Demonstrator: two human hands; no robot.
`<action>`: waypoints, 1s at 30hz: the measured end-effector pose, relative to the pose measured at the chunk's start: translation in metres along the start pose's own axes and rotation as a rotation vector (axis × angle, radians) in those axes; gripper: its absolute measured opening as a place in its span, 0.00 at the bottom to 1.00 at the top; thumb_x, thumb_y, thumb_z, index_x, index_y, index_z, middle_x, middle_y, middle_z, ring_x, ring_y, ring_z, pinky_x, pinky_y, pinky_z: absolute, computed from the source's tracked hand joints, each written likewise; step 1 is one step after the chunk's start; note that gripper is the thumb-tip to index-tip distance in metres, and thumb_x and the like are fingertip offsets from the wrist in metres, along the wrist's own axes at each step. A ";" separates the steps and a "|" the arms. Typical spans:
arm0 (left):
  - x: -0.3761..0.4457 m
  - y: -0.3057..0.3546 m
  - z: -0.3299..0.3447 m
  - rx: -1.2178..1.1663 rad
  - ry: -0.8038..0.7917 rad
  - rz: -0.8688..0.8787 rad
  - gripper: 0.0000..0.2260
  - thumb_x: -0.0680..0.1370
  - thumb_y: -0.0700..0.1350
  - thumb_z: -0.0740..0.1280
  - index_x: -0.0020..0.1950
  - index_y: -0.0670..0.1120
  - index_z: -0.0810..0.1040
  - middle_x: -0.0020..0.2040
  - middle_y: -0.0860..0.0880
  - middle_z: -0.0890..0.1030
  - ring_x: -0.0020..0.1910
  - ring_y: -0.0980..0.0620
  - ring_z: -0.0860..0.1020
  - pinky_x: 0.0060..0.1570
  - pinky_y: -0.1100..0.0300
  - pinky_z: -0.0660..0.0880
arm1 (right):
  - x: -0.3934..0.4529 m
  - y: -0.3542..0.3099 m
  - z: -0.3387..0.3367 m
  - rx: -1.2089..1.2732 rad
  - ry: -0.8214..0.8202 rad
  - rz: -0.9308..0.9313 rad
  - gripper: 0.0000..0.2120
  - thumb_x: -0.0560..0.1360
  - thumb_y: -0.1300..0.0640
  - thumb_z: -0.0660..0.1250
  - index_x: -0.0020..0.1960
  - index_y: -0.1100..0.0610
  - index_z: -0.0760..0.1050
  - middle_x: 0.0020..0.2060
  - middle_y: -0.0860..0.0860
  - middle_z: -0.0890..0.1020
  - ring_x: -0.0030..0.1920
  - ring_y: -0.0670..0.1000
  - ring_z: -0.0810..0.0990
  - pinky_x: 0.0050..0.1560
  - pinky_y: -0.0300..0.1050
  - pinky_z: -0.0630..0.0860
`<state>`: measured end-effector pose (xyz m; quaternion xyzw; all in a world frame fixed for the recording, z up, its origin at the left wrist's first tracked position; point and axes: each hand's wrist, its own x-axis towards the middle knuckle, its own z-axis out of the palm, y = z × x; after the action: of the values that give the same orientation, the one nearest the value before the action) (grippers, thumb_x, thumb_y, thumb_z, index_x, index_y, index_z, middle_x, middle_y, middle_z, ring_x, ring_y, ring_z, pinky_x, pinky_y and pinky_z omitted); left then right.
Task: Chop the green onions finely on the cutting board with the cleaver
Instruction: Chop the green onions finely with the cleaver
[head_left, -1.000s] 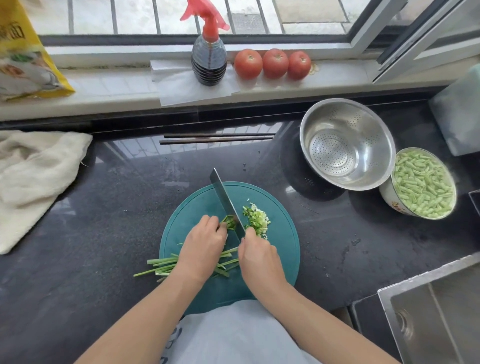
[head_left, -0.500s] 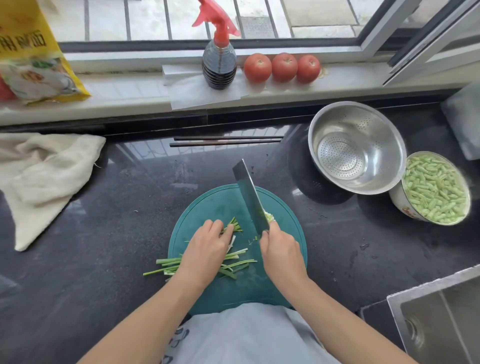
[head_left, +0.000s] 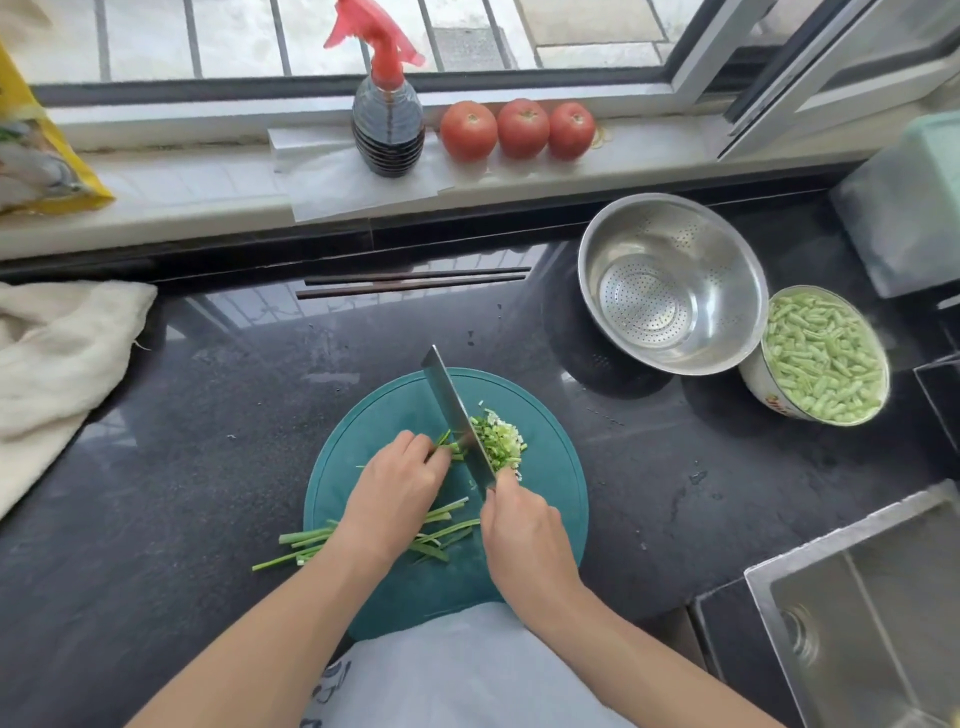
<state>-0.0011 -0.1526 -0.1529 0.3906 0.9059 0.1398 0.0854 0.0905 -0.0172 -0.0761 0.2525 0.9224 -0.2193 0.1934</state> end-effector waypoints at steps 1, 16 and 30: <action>0.000 0.001 0.000 0.006 -0.006 -0.006 0.10 0.69 0.33 0.74 0.49 0.41 0.80 0.42 0.45 0.77 0.41 0.45 0.73 0.38 0.52 0.75 | 0.000 -0.002 0.002 -0.009 -0.012 0.017 0.09 0.84 0.54 0.50 0.45 0.53 0.61 0.44 0.54 0.81 0.38 0.61 0.71 0.37 0.52 0.63; -0.010 0.008 -0.005 0.121 0.009 0.068 0.13 0.72 0.34 0.70 0.57 0.36 0.79 0.46 0.43 0.75 0.45 0.44 0.72 0.46 0.51 0.76 | 0.025 0.011 -0.007 0.024 0.064 0.006 0.07 0.83 0.53 0.53 0.51 0.54 0.66 0.37 0.53 0.79 0.40 0.61 0.77 0.41 0.56 0.74; -0.001 0.006 -0.004 -0.045 -0.016 -0.109 0.12 0.64 0.33 0.78 0.36 0.44 0.77 0.37 0.47 0.73 0.38 0.47 0.72 0.32 0.54 0.71 | 0.032 -0.023 0.005 -0.043 -0.026 -0.073 0.06 0.83 0.57 0.54 0.47 0.54 0.62 0.42 0.57 0.81 0.43 0.63 0.78 0.38 0.53 0.71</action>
<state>0.0028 -0.1500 -0.1470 0.3396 0.9218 0.1521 0.1086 0.0540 -0.0253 -0.0886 0.2116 0.9329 -0.2094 0.2025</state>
